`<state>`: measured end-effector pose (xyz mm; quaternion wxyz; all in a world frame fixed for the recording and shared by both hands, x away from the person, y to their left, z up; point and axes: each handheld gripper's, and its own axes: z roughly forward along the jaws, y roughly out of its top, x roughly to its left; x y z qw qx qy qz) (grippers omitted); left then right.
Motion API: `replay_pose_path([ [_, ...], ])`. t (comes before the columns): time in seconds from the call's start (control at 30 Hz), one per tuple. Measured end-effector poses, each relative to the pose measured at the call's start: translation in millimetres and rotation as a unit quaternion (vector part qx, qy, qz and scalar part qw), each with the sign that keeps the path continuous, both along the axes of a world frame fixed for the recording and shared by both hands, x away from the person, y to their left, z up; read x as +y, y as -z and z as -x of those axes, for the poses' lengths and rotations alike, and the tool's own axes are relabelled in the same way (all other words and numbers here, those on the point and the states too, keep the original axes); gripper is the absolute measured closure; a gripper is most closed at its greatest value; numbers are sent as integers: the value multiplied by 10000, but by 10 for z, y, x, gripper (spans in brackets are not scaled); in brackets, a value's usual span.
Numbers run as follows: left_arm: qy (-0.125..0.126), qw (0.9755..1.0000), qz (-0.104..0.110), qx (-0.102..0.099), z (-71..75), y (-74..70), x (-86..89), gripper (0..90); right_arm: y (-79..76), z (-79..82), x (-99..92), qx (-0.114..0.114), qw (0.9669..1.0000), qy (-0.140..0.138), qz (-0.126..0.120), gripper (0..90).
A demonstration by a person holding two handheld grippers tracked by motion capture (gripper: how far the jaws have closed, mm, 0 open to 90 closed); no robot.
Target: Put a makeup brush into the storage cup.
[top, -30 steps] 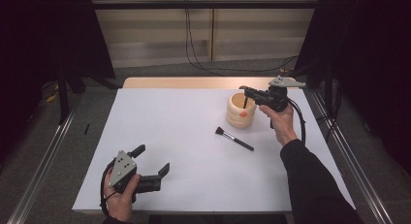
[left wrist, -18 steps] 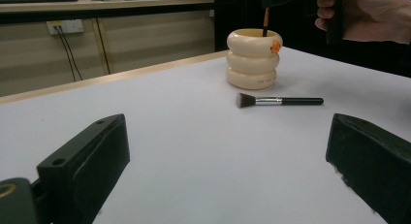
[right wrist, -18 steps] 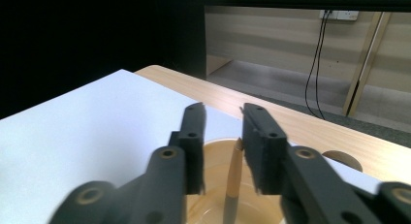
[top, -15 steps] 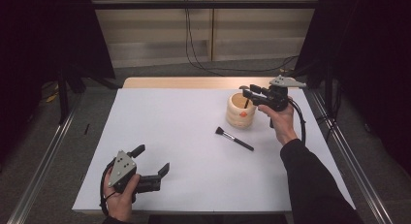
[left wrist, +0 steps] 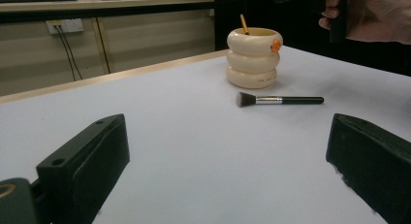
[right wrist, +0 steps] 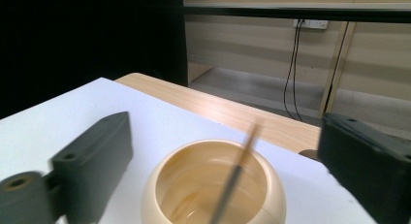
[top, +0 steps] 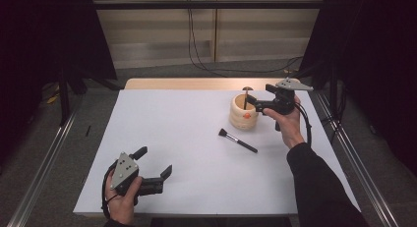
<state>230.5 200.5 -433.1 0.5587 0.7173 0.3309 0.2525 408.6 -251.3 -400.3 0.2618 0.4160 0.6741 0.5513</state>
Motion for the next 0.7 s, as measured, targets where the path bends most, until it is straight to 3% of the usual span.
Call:
replay_pose_path([
  [0.13, -2, 10000, 10, -10, 0, -1, 1, 17, 13, 16, -11, -44, 10000, -83, 32, 0],
  [0.3, 24, 10000, 25, -15, 0, -1, -2, 16, 29, 52, -20, 161, 9999, -29, -25, 15],
  [0.7, -51, 10000, 12, -29, -2, -12, 21, 17, 79, 303, -90, -183, 9996, 203, 89, 8],
])
